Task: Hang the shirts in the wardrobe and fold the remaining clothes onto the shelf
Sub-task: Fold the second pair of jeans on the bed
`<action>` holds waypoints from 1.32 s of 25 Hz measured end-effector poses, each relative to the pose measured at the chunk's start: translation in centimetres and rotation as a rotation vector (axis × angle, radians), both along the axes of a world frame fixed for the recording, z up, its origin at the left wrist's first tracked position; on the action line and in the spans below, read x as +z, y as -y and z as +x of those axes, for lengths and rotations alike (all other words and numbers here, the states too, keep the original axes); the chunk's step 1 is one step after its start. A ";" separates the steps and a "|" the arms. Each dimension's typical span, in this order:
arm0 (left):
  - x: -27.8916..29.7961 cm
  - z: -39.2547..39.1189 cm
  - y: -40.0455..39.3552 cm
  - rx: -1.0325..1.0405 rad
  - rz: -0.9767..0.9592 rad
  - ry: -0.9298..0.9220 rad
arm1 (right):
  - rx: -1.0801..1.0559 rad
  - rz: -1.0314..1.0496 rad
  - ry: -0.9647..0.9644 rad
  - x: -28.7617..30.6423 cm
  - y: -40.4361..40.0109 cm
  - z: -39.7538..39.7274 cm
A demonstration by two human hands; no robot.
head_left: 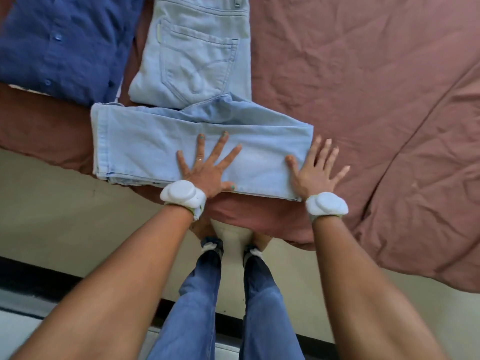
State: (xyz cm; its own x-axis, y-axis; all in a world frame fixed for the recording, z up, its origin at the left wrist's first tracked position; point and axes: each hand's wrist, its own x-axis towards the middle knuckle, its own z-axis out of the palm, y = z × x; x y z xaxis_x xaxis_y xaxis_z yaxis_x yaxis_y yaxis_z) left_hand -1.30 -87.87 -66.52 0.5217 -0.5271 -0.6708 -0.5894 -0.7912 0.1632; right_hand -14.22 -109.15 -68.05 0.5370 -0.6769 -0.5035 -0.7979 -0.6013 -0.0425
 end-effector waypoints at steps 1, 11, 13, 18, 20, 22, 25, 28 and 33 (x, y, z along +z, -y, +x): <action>0.2 0.4 -0.2 0.011 0.032 -0.015 | -0.123 -0.023 0.008 0.3 -1.2 0.8; 0.6 0.0 0.6 0.082 0.047 -0.015 | 0.073 0.049 0.184 -0.3 -4.1 -1.1; 0.7 -0.9 0.3 0.083 0.024 0.069 | -0.159 0.154 0.351 1.4 -4.8 0.0; 0.9 -2.2 -0.2 0.194 -0.063 0.103 | -0.630 0.457 0.587 2.3 -1.4 1.2; 1.2 -2.7 0.0 0.226 -0.098 0.132 | -0.646 0.429 0.586 2.6 -0.1 0.7; 2.0 -3.4 0.3 0.222 -0.116 0.189 | -0.697 0.361 0.560 2.7 1.8 -1.4; 2.7 -5.2 1.8 0.062 -0.139 0.247 | -0.808 0.250 0.482 3.4 6.6 -7.3; 3.1 -8.4 6.3 -0.109 -0.197 0.237 | -0.900 0.091 0.369 5.2 12.2 -11.9; 2.1 -12.3 12.8 -0.109 -0.093 0.167 | -0.798 0.039 0.338 6.2 14.7 -13.2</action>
